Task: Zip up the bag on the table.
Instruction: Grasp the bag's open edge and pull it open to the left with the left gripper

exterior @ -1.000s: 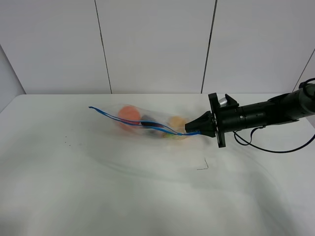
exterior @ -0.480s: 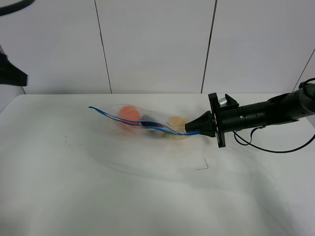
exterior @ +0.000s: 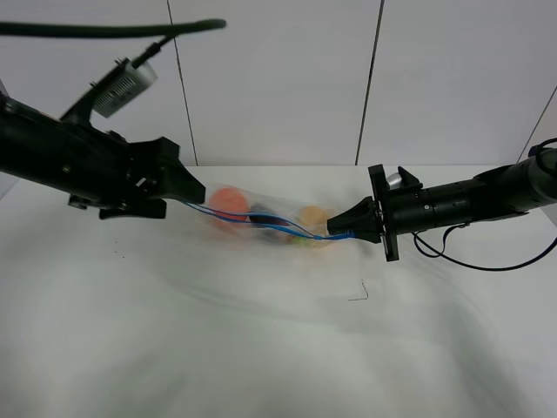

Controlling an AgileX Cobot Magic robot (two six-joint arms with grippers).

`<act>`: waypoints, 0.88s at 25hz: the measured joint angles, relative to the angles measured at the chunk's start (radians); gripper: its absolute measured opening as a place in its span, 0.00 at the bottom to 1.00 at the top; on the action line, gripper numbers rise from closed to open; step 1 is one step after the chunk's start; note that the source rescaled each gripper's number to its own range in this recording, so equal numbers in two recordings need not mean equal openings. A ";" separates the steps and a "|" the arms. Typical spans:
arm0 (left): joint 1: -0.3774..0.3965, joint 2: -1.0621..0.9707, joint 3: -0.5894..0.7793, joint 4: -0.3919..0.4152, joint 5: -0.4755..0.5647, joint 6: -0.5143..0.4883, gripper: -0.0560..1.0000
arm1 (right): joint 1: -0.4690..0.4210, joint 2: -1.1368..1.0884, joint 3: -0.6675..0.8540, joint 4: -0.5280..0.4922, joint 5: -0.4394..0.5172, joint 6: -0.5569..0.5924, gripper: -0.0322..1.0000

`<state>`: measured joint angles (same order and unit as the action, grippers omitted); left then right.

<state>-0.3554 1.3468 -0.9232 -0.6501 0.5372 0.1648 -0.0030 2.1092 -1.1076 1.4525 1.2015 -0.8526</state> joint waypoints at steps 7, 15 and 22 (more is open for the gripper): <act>-0.274 0.095 0.031 -0.008 -0.274 -0.333 0.90 | 0.000 0.000 0.000 0.000 0.000 0.000 0.03; -0.423 0.283 0.031 -0.014 -0.513 -0.742 0.90 | 0.000 0.000 0.000 0.000 0.000 0.000 0.03; -0.437 0.347 0.029 -0.016 -0.605 -0.965 0.90 | 0.000 0.000 0.000 0.000 0.000 0.000 0.03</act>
<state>-0.7919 1.6935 -0.8944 -0.6662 -0.0678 -0.8003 -0.0030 2.1092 -1.1076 1.4525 1.2015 -0.8526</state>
